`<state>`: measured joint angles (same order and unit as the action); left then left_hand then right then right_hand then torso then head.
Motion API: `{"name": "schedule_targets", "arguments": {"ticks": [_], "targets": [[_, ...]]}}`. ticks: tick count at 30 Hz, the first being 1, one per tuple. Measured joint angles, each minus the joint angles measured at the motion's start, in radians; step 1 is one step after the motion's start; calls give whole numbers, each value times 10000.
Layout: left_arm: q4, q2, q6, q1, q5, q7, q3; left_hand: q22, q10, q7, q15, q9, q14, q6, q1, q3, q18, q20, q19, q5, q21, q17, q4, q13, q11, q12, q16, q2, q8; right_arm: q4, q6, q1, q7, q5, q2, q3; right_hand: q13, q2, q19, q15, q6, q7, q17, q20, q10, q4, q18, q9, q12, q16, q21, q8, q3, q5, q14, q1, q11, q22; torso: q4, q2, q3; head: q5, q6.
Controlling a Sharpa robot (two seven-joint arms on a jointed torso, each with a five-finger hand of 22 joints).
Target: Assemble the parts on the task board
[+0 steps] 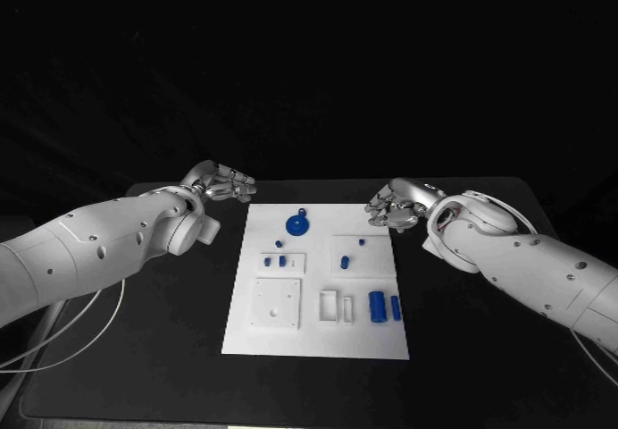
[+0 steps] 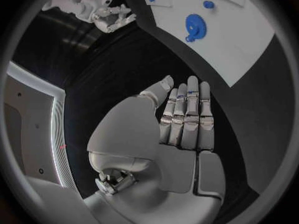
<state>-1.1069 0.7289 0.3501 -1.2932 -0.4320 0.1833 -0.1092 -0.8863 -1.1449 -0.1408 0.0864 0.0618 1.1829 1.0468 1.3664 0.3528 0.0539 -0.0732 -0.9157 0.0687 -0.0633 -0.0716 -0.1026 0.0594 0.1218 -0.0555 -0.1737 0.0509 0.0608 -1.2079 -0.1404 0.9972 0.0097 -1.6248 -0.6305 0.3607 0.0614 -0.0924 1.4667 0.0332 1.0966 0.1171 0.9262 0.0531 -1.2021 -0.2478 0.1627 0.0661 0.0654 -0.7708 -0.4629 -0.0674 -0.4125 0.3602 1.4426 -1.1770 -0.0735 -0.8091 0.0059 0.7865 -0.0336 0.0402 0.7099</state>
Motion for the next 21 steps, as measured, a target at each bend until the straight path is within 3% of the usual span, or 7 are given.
{"name": "schedule_targets", "arguments": {"ticks": [3, 4, 8, 10, 15, 21], "targets": [[-397, 148, 3, -25, 602, 245, 1, 712, 192, 0, 94, 0, 94, 0, 0, 0, -1, -42, 22, 0, 0, -3, 1, 0, 52, 0, 679, 0, 0, -95, 151, -31, -287, -830, 112, -16, 0, -94, -2, -19, -63, -63, -38, 1, 179, 51, 1, -7, 0, 0, 0, 0, 51, -160, -10, 13, -27, 47, 26, -28, 35, 10, 5], [-494, 166, 3, -28, 759, 323, 1, 1116, 195, 0, 122, -1, 202, 0, 0, 0, -1, -92, -104, 0, 0, -31, 0, 0, 55, 0, 975, 0, 0, -120, 194, -45, -381, -1062, 134, -22, 1, -145, -33, -78, -120, -6, -67, -39, 231, 52, 1, -7, 0, 0, 0, 0, 52, -258, -19, -38, -50, 79, 37, -37, 51, -3, -1], [-954, 207, -8, -49, 1309, 670, 2, 2080, 229, -1, 121, -1, 232, 0, 0, -55, -1, -111, -276, 0, 0, -83, 5, 0, 89, 0, 1082, 0, 0, -173, 354, -144, -809, -1992, 176, -46, 1, -318, -2, -105, -142, 16, -178, -71, 234, 143, 2, -6, 0, -46, -44, 0, 59, -542, 4, -109, -53, 200, 130, -92, 134, -95, -33], [-1213, 267, -11, -64, 1534, 852, 2, 2218, 229, 0, 121, -1, 232, 0, 0, -65, -2, -106, -298, 0, 0, -83, -4, 0, 89, 0, 1082, 0, 0, -162, 427, -185, -1013, -2391, 209, -56, 1, -341, -2, -105, -206, 14, -238, -72, 326, 205, 2, -6, 0, -76, -76, 0, 96, -543, 4, -132, -73, 279, 171, -124, 184, -104, -38], [-1655, 390, -11, -130, 1914, 1174, 7, 2951, 422, -52, 120, -1, 232, -52, 1, -173, -1, -83, -500, 0, 0, -83, -53, 0, 119, 1, 1082, 0, 0, -131, 626, -222, -1331, -2993, 273, -74, 2, -465, -2, -168, -373, 64, -354, -145, 566, 290, 1, -6, 0, -126, -78, 0, 346, -542, -26, -255, -153, 477, 233, -184, 269, -86, 2], [-1961, 439, 32, -150, 2301, 1499, 8, 3306, 589, -53, 180, -2, 172, -164, 0, -340, -1, -142, -584, 0, 0, -82, -63, -1, 198, 2, 1082, 0, 0, -64, 980, -248, -1548, -3330, 378, -224, 2, -407, -4, -227, -475, 101, -501, -146, 623, 342, -11, -6, 0, -174, -158, 0, 897, -630, -44, -410, -158, 793, 315, -227, 360, -81, 36]]}}
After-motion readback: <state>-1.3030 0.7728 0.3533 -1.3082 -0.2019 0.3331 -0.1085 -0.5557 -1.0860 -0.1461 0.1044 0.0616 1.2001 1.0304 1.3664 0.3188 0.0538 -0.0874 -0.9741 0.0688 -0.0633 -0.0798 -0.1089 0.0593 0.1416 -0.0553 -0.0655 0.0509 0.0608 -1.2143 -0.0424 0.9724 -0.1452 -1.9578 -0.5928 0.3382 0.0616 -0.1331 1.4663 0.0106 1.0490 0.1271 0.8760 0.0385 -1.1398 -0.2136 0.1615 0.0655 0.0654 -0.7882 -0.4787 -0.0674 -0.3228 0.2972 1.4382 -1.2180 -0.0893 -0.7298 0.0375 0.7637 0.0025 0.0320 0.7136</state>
